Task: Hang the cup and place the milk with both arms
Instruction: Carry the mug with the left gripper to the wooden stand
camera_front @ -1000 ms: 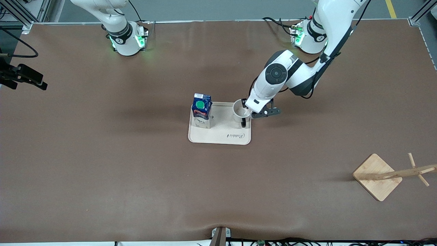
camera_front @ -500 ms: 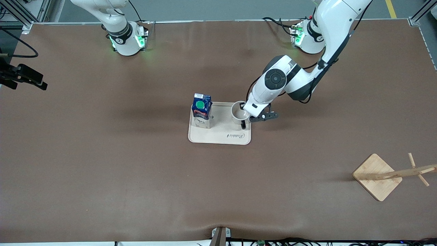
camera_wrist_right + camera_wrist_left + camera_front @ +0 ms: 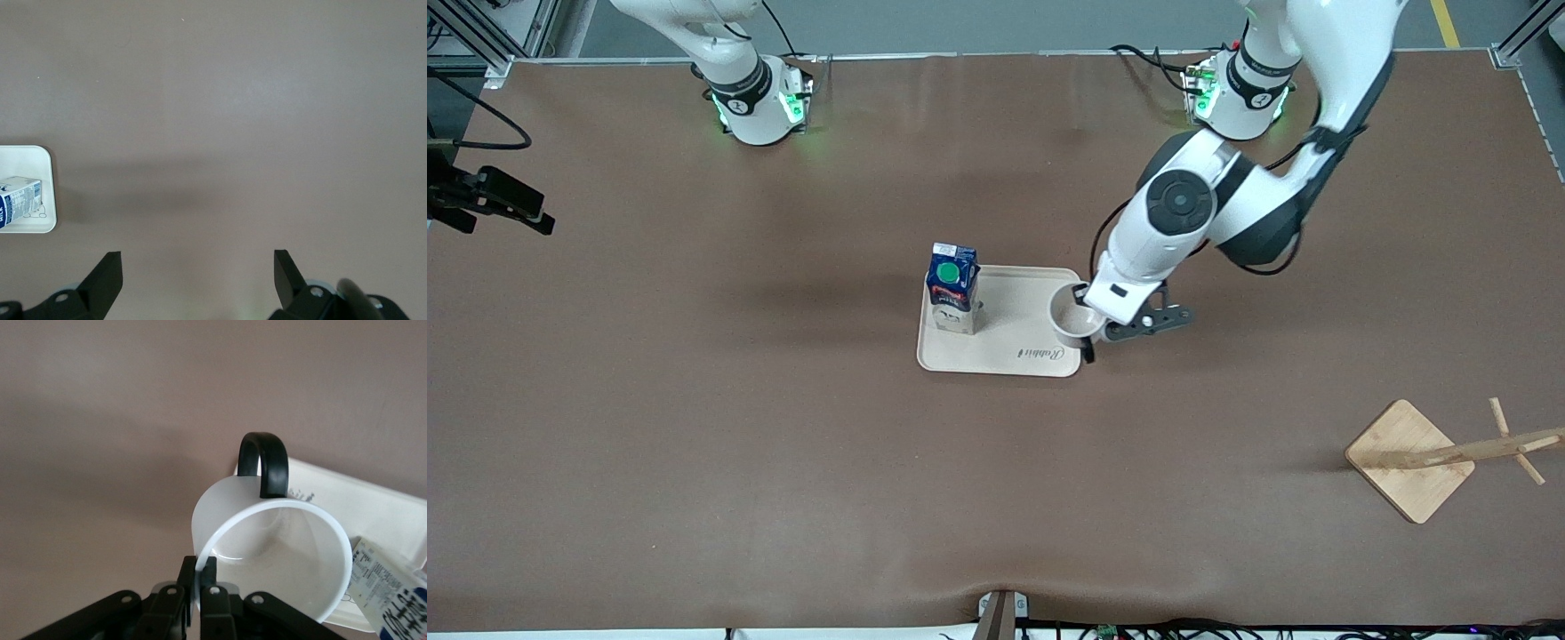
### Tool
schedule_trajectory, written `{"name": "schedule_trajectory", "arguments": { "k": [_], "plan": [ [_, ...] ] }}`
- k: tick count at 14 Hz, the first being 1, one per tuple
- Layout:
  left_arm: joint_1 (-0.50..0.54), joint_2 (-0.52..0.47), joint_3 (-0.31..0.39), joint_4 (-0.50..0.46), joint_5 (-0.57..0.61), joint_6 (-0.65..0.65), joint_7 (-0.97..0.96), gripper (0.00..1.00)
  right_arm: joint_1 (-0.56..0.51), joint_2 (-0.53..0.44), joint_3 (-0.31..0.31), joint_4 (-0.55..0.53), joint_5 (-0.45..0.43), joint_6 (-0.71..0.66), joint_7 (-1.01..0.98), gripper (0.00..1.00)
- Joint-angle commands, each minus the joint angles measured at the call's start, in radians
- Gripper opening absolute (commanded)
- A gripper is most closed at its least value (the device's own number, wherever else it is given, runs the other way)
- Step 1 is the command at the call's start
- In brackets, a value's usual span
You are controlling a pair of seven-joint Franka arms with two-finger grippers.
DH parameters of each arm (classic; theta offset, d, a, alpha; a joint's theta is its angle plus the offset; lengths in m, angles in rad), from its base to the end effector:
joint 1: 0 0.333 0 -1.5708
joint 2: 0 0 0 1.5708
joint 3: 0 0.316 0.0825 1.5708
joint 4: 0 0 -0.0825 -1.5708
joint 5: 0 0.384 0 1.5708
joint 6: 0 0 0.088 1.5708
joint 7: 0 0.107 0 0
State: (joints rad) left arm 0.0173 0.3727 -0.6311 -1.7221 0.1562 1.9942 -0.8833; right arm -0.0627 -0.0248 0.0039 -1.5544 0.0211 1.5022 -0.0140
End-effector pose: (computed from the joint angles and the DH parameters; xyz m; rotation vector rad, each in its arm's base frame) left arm 0.5484 -0.3299 0.4011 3.0803 0.3608 -0.1081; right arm 0.5392 -0.0293 0.6398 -3.1186 0.0681 0.0415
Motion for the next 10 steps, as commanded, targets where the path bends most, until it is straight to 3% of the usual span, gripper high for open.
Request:
{"name": "schedule_trajectory", "arguments": {
  "k": [1,7,10],
  "plan": [
    [0.096,-0.017,-0.007,0.146,0.014,-0.173,0.146,0.00,-0.002,0.017,0.005,0.028,0.000,-0.007,-0.006,1.00],
    [0.363,-0.072,-0.007,0.219,0.008,-0.212,0.496,0.00,-0.002,0.019,0.005,0.030,0.002,-0.007,-0.007,1.00],
    [0.444,-0.069,-0.004,0.230,0.011,-0.209,0.564,0.00,-0.002,0.038,0.005,0.030,0.000,-0.007,-0.007,1.00]
  ]
}}
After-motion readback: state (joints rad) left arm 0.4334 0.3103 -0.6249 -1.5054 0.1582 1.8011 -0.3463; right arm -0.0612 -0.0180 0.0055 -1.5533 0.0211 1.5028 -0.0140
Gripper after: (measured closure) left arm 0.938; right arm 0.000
